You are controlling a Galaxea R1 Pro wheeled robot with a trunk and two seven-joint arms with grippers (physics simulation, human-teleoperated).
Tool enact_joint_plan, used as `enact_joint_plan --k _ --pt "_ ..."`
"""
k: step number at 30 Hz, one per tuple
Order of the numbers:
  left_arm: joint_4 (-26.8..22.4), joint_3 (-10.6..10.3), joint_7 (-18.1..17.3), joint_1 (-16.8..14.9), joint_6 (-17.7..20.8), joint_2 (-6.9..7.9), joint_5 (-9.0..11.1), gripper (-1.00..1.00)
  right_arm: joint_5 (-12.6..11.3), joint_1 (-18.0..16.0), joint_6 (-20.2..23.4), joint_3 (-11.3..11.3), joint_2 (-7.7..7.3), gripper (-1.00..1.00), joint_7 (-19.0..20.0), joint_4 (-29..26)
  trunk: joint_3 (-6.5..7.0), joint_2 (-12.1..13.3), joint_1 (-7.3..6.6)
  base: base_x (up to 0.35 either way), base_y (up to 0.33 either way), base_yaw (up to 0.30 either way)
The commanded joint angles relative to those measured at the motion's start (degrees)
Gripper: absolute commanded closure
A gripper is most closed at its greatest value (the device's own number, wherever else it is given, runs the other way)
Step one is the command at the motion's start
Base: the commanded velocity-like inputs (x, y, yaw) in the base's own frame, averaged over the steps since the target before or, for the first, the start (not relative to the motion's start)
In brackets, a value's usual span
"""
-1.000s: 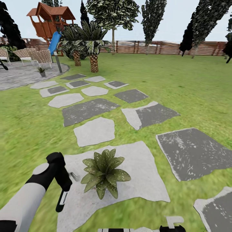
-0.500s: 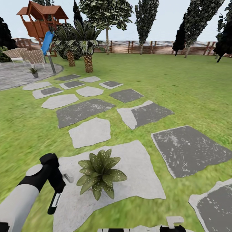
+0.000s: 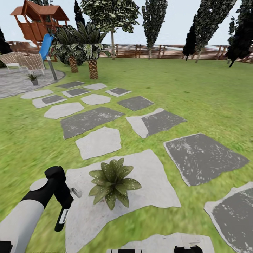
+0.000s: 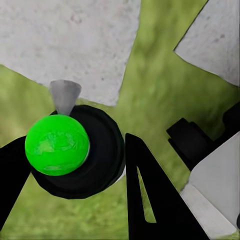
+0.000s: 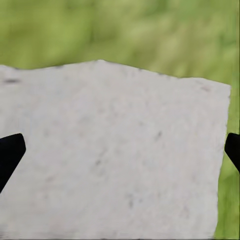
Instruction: Pick up the pesticide atomizer in the garden and spray insectifuge to fully cover both potted plants in the garden.
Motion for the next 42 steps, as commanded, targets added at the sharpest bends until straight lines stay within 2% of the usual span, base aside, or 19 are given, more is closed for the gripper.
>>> enact_joint_plan --k 1,11,14,18,20,22,24,26,30,32,33,36,42 --pt "0.0 -0.1 -0.5 0.0 0.6 0.05 -0.3 1.00 0.5 0.0 0.0 0.1 -0.01 -1.00 -0.3 0.1 -0.04 0.0 -0.04 -0.212 0.209 -0.257" --pt "0.9 0.1 -0.5 0.7 0.6 -0.13 0.3 1.00 0.5 0.0 0.0 0.1 0.01 -1.00 -0.3 0.1 -0.04 0.0 -0.04 -0.041 0.035 -0.223" --pt "1.6 0.3 -0.5 2.0 0.7 -0.68 1.7 1.00 0.5 0.0 0.0 0.2 0.05 -1.00 -0.3 0.1 -0.04 0.0 -0.04 0.000 0.000 -0.019" --pt "2.3 0.4 0.5 3.1 0.7 -0.74 4.5 1.00 0.4 0.0 -0.1 0.3 0.09 -1.00 -0.3 0.1 -0.04 0.0 -0.04 0.000 0.000 -0.002" --pt "2.6 0.8 2.1 3.7 0.7 -0.53 5.1 1.00 0.4 0.0 -0.1 0.2 0.07 -1.00 -0.3 0.1 -0.04 0.0 -0.04 0.000 0.000 -0.047" --pt "2.7 4.7 6.4 4.0 0.4 -0.36 5.3 1.00 0.4 0.0 -0.1 0.2 0.07 -1.00 -0.3 0.1 -0.04 0.0 -0.04 0.000 0.000 -0.224" --pt "2.6 8.0 8.5 4.1 0.2 -0.47 5.3 1.00 0.4 0.0 -0.1 0.2 0.12 -1.00 -0.3 0.1 -0.04 0.0 -0.04 0.000 0.000 -0.217" --pt "2.6 9.7 9.9 4.1 -0.3 -0.48 5.4 1.00 0.5 0.0 -0.1 0.3 0.11 -1.00 -0.3 0.1 -0.04 0.0 -0.04 0.000 0.000 -0.080" --pt "2.8 10.5 14.2 5.2 -2.0 -0.59 6.0 1.00 0.5 0.0 -0.1 0.4 0.07 -1.00 -0.2 0.2 -0.04 0.0 -0.04 0.000 0.000 -0.011" --pt "2.8 10.6 16.8 5.9 -2.2 -0.47 7.4 1.00 0.5 0.0 -0.1 0.4 0.07 -1.00 -0.2 0.2 -0.04 0.0 -0.04 0.000 0.000 -0.002" --pt "2.8 10.7 17.7 6.7 -2.4 -0.39 8.8 1.00 0.5 0.0 -0.1 0.4 0.06 -1.00 -0.2 0.2 -0.04 0.0 -0.04 0.000 0.000 0.000" --pt "2.7 11.8 18.7 7.9 -2.8 -0.30 11.8 1.00 0.5 0.0 -0.1 0.4 0.06 -1.00 -0.2 0.2 -0.04 0.0 -0.04 -0.087 0.088 0.000" --pt "2.8 12.0 22.6 8.1 -2.8 -1.00 12.6 1.00 0.5 0.0 -0.1 0.4 0.10 -1.00 -0.3 0.2 -0.04 0.0 -0.04 -0.210 0.247 0.000"
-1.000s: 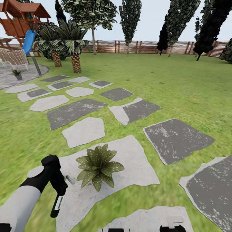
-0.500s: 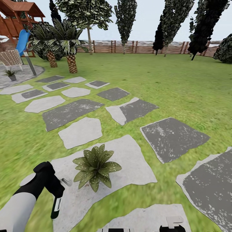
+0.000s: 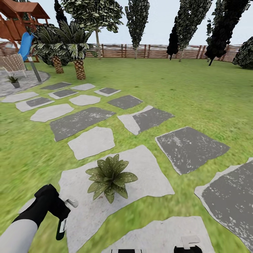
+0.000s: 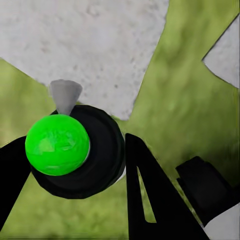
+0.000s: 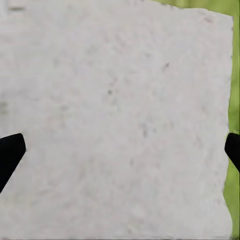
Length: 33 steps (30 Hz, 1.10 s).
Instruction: Pick up the pesticide atomizer in the garden and spray insectifuge to fully cover both potted plants in the garden.
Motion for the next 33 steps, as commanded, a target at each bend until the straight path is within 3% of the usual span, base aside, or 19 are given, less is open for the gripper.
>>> enact_joint_plan --k 1,9,15,23,26,28,31,33 --pt "0.0 0.1 -0.3 0.0 0.4 -0.15 -0.3 1.00 0.5 0.0 0.0 0.2 0.03 -1.00 -0.4 0.1 -0.04 0.0 -0.03 -0.138 0.296 0.000" --pt "-0.1 0.2 -0.1 0.0 0.5 -1.34 -0.3 1.00 0.4 0.0 0.0 0.1 0.10 -1.00 -0.4 0.0 -0.04 0.0 -0.03 0.087 0.292 -0.173" --pt "-0.2 0.1 -0.1 0.0 0.4 -2.67 -0.4 1.00 0.4 0.0 0.0 0.1 0.05 -1.00 -0.4 0.0 -0.04 0.0 -0.03 0.171 0.078 -0.297" --pt "0.0 -1.0 -0.9 -0.1 0.4 -2.19 -1.3 1.00 0.6 0.0 0.0 0.1 0.05 -1.00 -0.4 0.1 -0.04 0.0 -0.03 0.005 0.002 -0.125" --pt "0.0 -2.8 -4.5 -0.3 0.5 -1.25 -2.2 1.00 0.6 0.0 0.0 0.2 0.08 -1.00 -0.1 0.1 -0.04 0.0 -0.03 0.000 0.000 -0.002" --pt "-0.3 -3.8 -8.8 -0.6 0.6 0.16 -4.5 1.00 0.5 0.0 0.1 0.4 0.17 -1.00 0.0 0.1 -0.04 0.0 -0.03 0.000 0.000 0.000" --pt "-0.7 -4.4 -18.7 -2.9 0.8 1.59 -12.8 1.00 0.5 0.0 0.1 0.4 0.29 -1.00 0.0 -0.2 -0.04 0.0 -0.03 0.000 0.000 0.000" --pt "-0.8 -4.5 -20.6 -4.2 0.8 1.64 -15.0 1.00 0.5 0.0 0.1 0.4 0.29 -1.00 0.0 -0.3 -0.04 0.0 -0.03 0.000 0.000 0.000"
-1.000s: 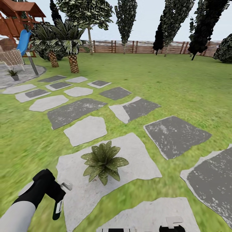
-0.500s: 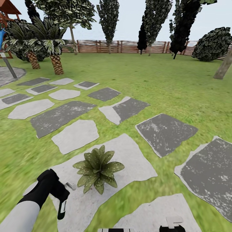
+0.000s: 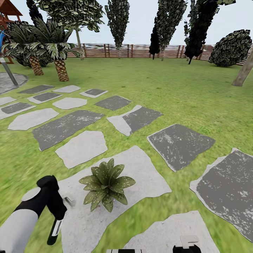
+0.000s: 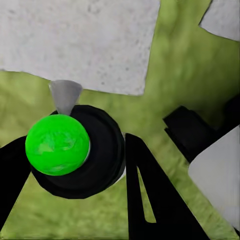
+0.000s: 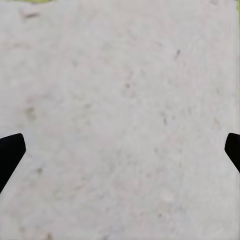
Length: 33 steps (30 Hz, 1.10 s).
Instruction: Pick up the pesticide atomizer in the garden and spray insectifuge to fully cover both potted plants in the garden.
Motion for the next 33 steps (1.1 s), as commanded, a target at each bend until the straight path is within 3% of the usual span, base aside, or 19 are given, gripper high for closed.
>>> enact_joint_plan --k 1,5,10,14,17,21,26,28,33 --pt "-0.1 0.2 -1.2 -0.6 0.6 -0.08 -1.4 1.00 0.5 0.0 0.0 0.2 -0.06 -1.00 -0.3 0.0 -0.05 0.0 -0.01 0.000 0.000 0.000" --pt "-0.2 0.1 -1.8 -1.6 0.7 -0.49 -2.2 1.00 0.5 0.0 -0.8 0.2 -0.37 -1.00 -0.2 0.2 -0.05 0.0 -0.01 0.000 0.126 0.000" --pt "-1.4 -0.5 -3.4 -5.2 0.6 -0.94 -2.4 1.00 0.5 0.0 -3.6 0.1 -1.18 -1.00 -0.2 0.9 -0.05 0.0 -0.01 0.000 0.125 0.000" --pt "-1.5 -9.1 -3.4 -9.6 1.0 -1.38 -5.2 1.00 0.5 0.0 -3.8 0.1 -1.21 -1.00 -0.3 1.6 -0.05 0.0 -0.01 0.000 0.006 0.000" --pt "-1.4 -11.3 -3.4 -11.5 1.1 -3.45 -6.1 1.00 0.5 0.0 -3.8 0.1 -1.21 -1.00 -0.3 1.7 -0.05 0.0 -0.01 0.000 0.000 0.000" --pt "-0.9 -11.8 -3.4 -13.5 0.9 -6.13 -6.4 1.00 0.5 0.0 -3.8 0.1 -1.13 -1.00 -0.3 1.6 -0.05 0.0 -0.01 0.000 0.000 0.007" --pt "0.4 -12.0 -3.4 -16.3 0.9 -7.61 -6.4 1.00 0.5 0.0 -3.8 0.1 -1.12 -1.00 -0.4 1.6 -0.05 0.0 -0.01 0.000 0.000 0.185" --pt "2.8 -12.1 -3.4 -16.9 0.8 -9.03 -6.4 1.00 0.5 0.0 -3.8 0.1 -1.12 -1.00 -0.5 1.6 -0.05 0.0 -0.01 0.000 0.000 0.236" --pt "4.5 -12.1 -3.4 -18.4 0.8 -10.81 -6.4 1.00 0.5 0.0 -3.8 0.1 -1.18 -1.00 -0.7 1.6 -0.05 0.0 -0.01 0.000 -0.035 0.054"
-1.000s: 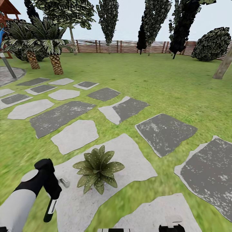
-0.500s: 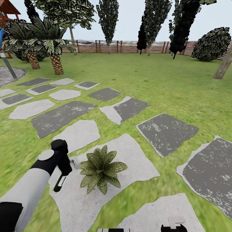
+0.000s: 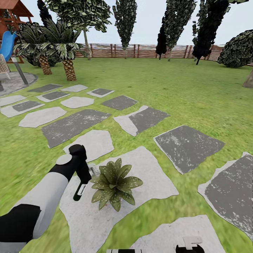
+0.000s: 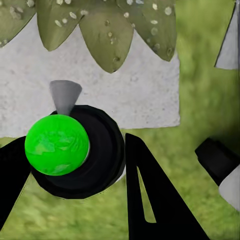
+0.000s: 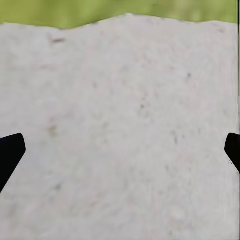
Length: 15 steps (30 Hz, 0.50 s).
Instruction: Pick up the pesticide atomizer in the garden and spray insectifuge to fully cover both potted plants in the garden.
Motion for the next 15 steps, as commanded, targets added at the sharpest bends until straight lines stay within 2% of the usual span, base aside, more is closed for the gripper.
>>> enact_joint_plan --k 1,7,15 --pt "0.0 -0.2 -0.5 -0.2 0.6 -0.12 -0.3 1.00 0.5 0.0 0.0 0.2 -0.01 -1.00 -0.4 0.1 -0.05 0.0 -0.01 0.000 -0.187 0.006" --pt "0.0 -0.3 -0.5 -0.4 0.5 -0.64 -0.4 1.00 0.5 0.0 0.0 0.2 -0.03 -1.00 -0.4 0.1 -0.05 0.0 -0.01 -0.029 -0.255 0.001" --pt "0.0 -0.3 -0.5 -0.4 0.5 -0.63 -0.4 1.00 0.5 0.0 0.1 0.2 -0.03 -1.00 -0.4 0.1 -0.05 0.0 -0.01 -0.166 -0.251 0.000"
